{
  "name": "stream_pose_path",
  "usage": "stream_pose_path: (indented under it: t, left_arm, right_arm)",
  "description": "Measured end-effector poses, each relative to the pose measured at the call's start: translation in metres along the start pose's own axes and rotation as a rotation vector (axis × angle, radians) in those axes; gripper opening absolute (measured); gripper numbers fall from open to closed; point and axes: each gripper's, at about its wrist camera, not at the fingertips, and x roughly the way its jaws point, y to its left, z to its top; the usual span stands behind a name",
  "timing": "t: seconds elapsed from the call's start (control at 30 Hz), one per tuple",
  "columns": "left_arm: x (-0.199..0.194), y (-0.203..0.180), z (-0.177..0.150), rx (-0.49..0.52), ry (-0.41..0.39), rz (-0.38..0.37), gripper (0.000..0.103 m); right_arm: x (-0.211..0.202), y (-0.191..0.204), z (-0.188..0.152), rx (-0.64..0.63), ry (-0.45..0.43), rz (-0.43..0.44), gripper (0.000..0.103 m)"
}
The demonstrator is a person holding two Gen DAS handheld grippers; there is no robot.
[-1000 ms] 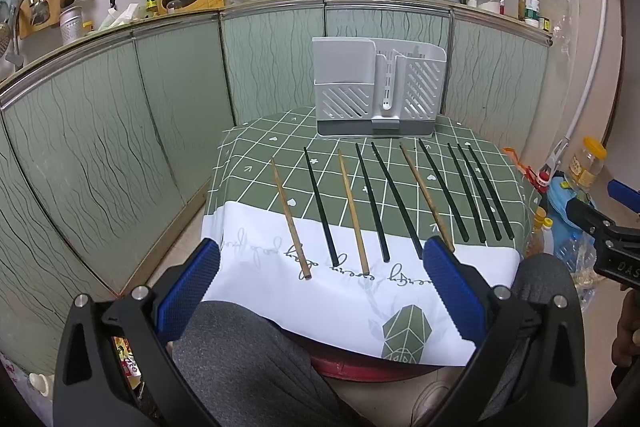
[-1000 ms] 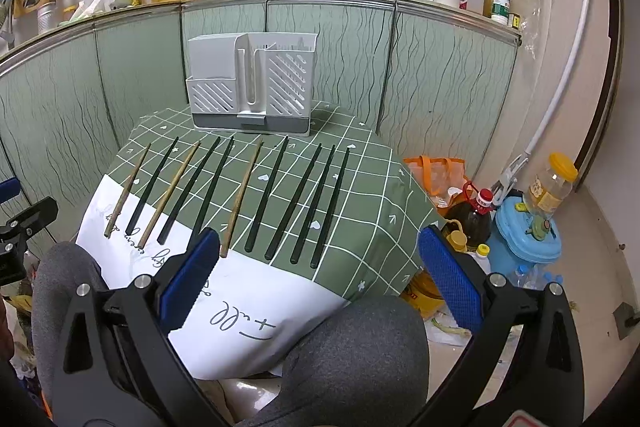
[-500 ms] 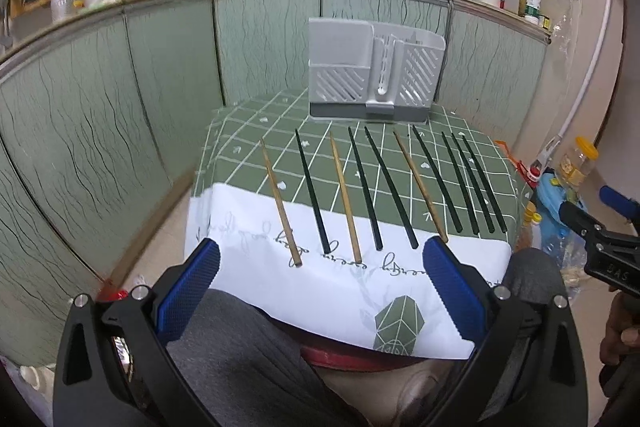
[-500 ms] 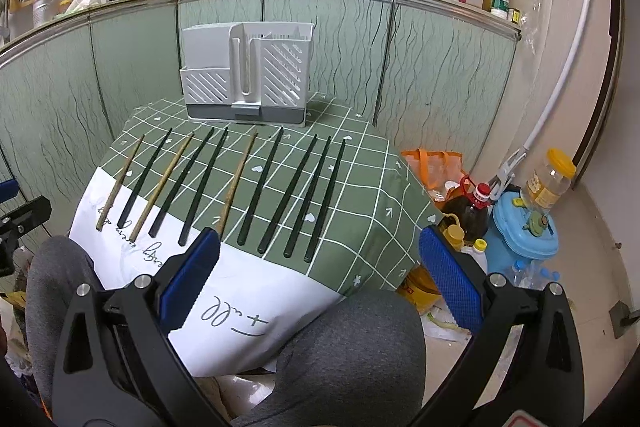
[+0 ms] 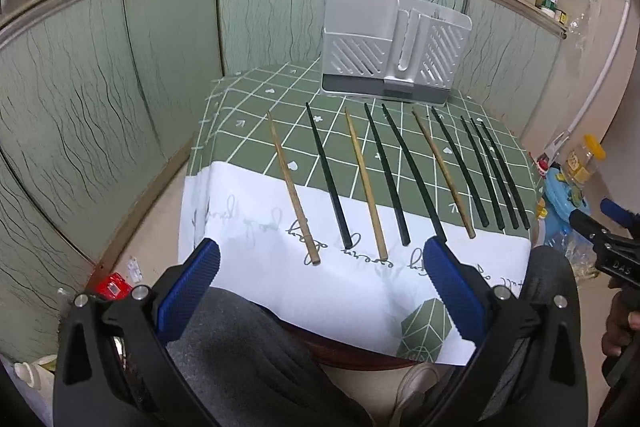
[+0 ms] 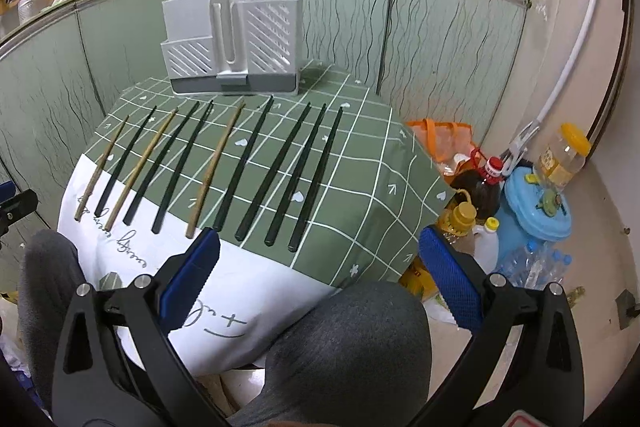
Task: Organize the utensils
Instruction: 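Close the left tool on a wooden chopstick while the right tool grasps a black chopstick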
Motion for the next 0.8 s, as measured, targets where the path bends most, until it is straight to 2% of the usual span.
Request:
stream_pose_path:
  t: [0.1,0.27,0.4,0.7,0.73,0.8]
  left_arm:
    - [0.005,0.004,0.001,-0.016,0.007,-0.028,0.099]
    - [0.018,0.006,0.0,0.0,0.009,-0.012,0.099]
    - [0.031,0.003,0.001,0.037,-0.01,0.021,0.099]
    - [0.066,0.014,0.009,-0.005,0.013,0.106,0.098]
    - [0.071,0.013,0.01,0.004,0.023,0.126,0.097]
    - [0.077,0.011,0.011,0.018,0.032,0.155,0.088]
  right_arm:
    - [0.013,-0.005,0.0,0.011,0.022,0.01,0.096]
    - [0.032,-0.012,-0.001,0.035,0.059,0.036,0.096]
    - [0.043,-0.014,-0.001,0.043,0.072,0.055,0.096]
    - [0.056,-0.012,0.002,0.028,0.067,0.047,0.096]
    - [0.057,-0.012,0.002,0.029,0.066,0.048,0.096]
    - [0.059,-0.013,0.003,0.029,0.064,0.045,0.096]
